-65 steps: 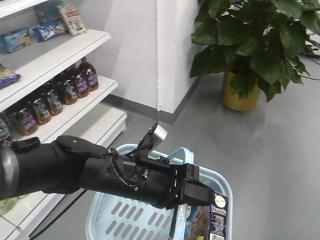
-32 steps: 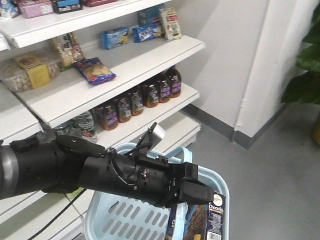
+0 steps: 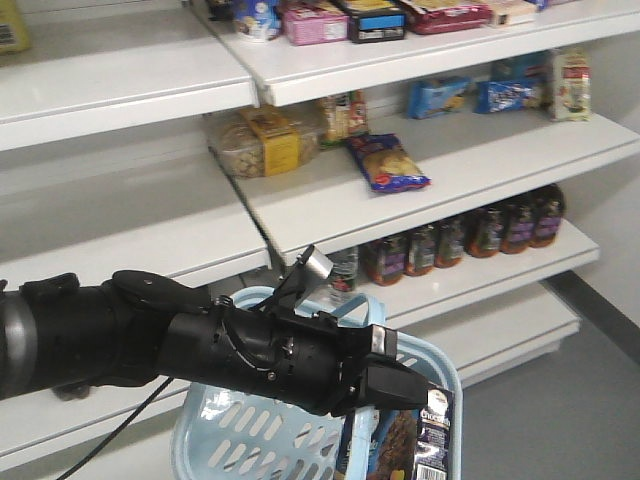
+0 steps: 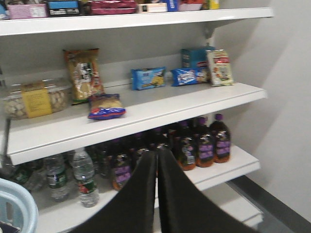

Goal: Left arm holds basket, right arm returns cookies
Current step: 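Turn and approach the snack shelf holding the basket with the left gripper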

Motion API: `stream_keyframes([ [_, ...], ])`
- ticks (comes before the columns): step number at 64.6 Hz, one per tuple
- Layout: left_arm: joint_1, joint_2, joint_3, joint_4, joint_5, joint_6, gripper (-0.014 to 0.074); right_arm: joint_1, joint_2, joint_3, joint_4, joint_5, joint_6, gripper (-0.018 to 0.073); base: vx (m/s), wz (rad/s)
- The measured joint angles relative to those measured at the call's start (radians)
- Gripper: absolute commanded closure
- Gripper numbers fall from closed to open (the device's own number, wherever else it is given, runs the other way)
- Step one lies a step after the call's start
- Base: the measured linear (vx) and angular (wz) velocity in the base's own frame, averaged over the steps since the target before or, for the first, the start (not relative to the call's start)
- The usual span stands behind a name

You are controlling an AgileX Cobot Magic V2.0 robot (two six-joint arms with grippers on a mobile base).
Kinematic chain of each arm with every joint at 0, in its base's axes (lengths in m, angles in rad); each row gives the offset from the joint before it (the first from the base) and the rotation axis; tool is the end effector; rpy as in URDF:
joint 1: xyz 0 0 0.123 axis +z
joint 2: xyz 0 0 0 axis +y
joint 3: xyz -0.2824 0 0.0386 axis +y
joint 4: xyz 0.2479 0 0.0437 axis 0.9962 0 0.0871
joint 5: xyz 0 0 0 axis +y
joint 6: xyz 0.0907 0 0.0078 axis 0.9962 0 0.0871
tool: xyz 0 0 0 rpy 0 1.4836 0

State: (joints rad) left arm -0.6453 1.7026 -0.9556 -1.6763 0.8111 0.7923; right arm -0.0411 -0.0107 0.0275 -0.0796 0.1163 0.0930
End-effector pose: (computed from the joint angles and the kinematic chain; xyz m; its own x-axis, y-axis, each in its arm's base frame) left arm 0.2327 -0.2574 0.2286 -0.9775 0.0401 -0.2071 0.2074 0.3616 -0.9090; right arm 0.0566 -0.0032 0.1938 -0.0448 0.0158 -0.9989 0.0509 0.9986 0.0135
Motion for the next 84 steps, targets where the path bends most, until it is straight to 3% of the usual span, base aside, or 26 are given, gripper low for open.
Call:
stream_keyframes([
  [40, 0.000, 0.000, 0.000, 0.000, 0.000, 0.000, 0.0603, 0.000, 0.000, 0.000, 0.000, 0.000, 0.000, 0.0567, 0.14, 0.56],
  [84, 0.000, 0.000, 0.000, 0.000, 0.000, 0.000, 0.0603, 0.000, 0.000, 0.000, 0.000, 0.000, 0.000, 0.0567, 0.09, 0.11],
])
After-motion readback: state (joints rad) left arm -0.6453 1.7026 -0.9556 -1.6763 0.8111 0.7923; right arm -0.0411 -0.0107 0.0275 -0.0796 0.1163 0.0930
